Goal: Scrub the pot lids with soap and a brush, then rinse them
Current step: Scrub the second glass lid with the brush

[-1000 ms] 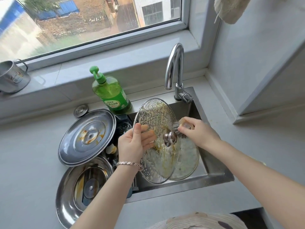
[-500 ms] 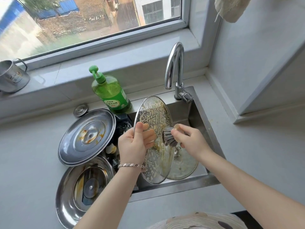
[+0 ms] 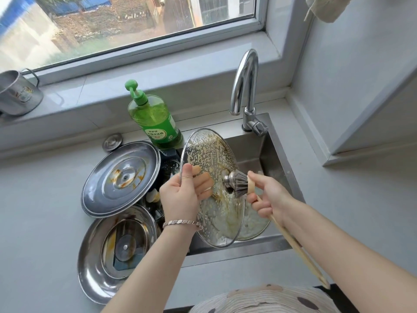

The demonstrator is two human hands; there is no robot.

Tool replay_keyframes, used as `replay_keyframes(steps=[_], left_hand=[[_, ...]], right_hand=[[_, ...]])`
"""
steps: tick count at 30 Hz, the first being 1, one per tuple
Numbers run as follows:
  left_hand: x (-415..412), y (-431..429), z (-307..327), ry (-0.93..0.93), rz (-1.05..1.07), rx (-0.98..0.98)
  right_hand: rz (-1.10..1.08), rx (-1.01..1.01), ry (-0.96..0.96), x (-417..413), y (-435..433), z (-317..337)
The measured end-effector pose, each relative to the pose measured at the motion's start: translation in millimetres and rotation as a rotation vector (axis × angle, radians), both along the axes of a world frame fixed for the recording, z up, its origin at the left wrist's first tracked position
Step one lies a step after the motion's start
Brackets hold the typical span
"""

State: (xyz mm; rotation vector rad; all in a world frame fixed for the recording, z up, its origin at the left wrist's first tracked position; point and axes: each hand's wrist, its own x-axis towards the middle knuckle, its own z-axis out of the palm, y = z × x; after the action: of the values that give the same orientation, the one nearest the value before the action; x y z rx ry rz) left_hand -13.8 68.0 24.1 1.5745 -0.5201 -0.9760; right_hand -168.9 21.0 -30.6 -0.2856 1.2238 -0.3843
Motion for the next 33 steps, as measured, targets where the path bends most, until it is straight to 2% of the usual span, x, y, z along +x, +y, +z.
replay_keyframes(steps=[3,5,6,9,11,13,15,18,20,21,22,23,25,26,27,29,31,33], left_hand=[[-2.0,-1.0,-1.6,0.071,0.080,0.016],[-3.2,-3.5,-1.7,0.126,0.146,0.016],[-4.6,-5.1,-1.5,0.137,0.165,0.012],[-11.0,-5.7,-2.0,0.099,0.154,-0.007],[-14.3,-4.1,-1.4,0.049,0.124,-0.023],[-15.5,-2.9,-1.4,0.002,0.100,-0.041],[-14.9,-1.7,-1.7,-0.046,0.076,-0.057],[-11.7,2.0,-0.8,-0.101,0.061,-0.069],[-9.1,2.4,1.6,-0.059,0.082,-0.064],[-8.2,1.1,2.3,-0.024,0.101,-0.053],[-8.4,-0.2,3.0,0.010,0.118,-0.040],[-9.6,-1.1,3.1,0.030,0.128,-0.028],[-15.1,0.3,1.1,0.009,0.103,-0.022],[-18.3,2.3,-1.0,-0.029,0.074,-0.023],[-20.7,4.0,-2.3,-0.067,0.044,-0.025],[-21.1,5.4,-1.8,-0.115,0.006,-0.037],[-16.6,4.1,1.1,-0.111,0.015,-0.049],[-10.3,1.4,5.0,-0.044,0.057,-0.049]], right_hand=[[-0.088,-0.006,-0.006,3.3,5.7,2.1],[-0.119,-0.177,0.097,11.5,15.0,5.6],[-0.113,-0.334,0.199,17.6,19.8,8.2],[0.100,-0.833,0.580,28.3,28.8,17.0],[0.296,-0.938,0.780,28.2,21.1,26.9],[0.429,-0.983,0.864,26.4,9.5,31.6],[0.409,-0.903,0.753,24.7,-4.2,27.2],[0.222,-0.420,0.326,13.9,-19.1,24.8],[0.145,-0.275,0.224,8.7,-15.9,22.0],[0.124,-0.337,0.243,9.2,-8.4,21.5],[0.132,-0.485,0.337,11.3,1.4,18.0],[0.191,-0.678,0.493,14.6,12.7,18.2],[0.456,-1.001,0.829,19.8,26.0,22.5],[0.517,-1.058,0.902,20.6,23.4,20.2],[0.524,-1.043,0.888,19.3,16.6,18.0],[0.389,-0.870,0.671,15.4,-1.2,13.4],[0.172,-0.566,0.362,10.8,-12.1,10.3],[0.053,-0.311,0.186,8.2,-6.4,7.8]])
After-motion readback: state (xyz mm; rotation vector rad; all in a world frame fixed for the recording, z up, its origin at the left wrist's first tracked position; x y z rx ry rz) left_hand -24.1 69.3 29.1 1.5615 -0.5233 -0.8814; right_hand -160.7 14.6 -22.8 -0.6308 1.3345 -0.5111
